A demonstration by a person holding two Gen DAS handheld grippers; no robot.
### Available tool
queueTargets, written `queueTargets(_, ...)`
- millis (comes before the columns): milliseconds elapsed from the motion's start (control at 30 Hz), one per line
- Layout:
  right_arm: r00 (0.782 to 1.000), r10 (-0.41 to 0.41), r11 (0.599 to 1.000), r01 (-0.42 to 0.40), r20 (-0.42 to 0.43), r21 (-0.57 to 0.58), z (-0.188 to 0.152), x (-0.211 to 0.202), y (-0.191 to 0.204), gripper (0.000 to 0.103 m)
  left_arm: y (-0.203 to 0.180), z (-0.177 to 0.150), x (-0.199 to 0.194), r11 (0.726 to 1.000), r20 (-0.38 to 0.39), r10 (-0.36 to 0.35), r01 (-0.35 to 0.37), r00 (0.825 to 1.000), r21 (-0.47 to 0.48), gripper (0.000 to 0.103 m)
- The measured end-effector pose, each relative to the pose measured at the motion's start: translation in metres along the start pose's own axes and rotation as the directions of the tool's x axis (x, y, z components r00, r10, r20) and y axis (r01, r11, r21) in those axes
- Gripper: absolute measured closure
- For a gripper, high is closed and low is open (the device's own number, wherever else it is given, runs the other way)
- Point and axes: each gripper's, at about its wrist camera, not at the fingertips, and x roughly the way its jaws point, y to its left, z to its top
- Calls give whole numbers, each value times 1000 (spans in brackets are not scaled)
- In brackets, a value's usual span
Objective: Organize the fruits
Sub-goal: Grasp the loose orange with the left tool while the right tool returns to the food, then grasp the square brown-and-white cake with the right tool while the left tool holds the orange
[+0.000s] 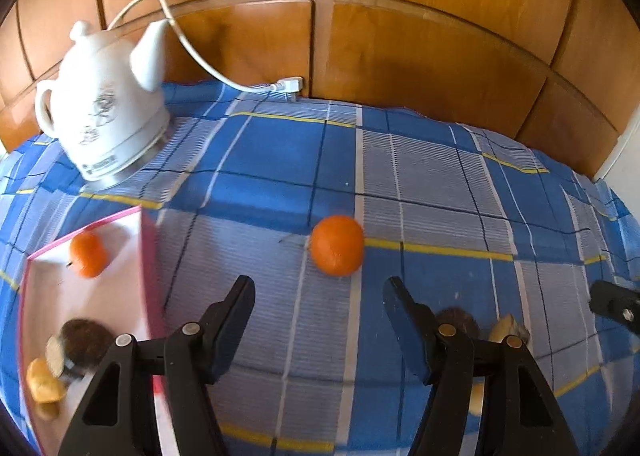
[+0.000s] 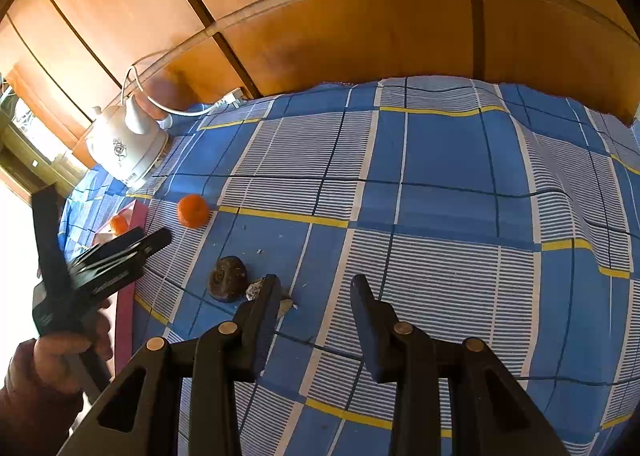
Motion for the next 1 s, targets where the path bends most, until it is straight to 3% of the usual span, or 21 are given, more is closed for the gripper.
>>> queueTargets(267,1000,5,1000,-6,-6,-14,0,2,4,66,-8,18,45,1000,-23,19,-19,1000,7,36)
queueTargets(333,1000,2,1000,-2,-6,-18,1,2,4,66,-8,19,59,1000,-52,24,-24,998,10,56)
queueTargets(400,1000,-1,1000,1,-6,-21,0,3,4,66,-6,18,62,1000,-56,5,-5,998,0,65)
queueTargets(600,1000,-15,999,15,-1,-32,-1,3,4,66,-5,-5,35,998,-36,-56,55,998,-37,67)
queueTargets(1000,998,-36,997,33,-58,-63,-8,19,7,66,-42,-110,-48,984,28,-134,130,991,118,67)
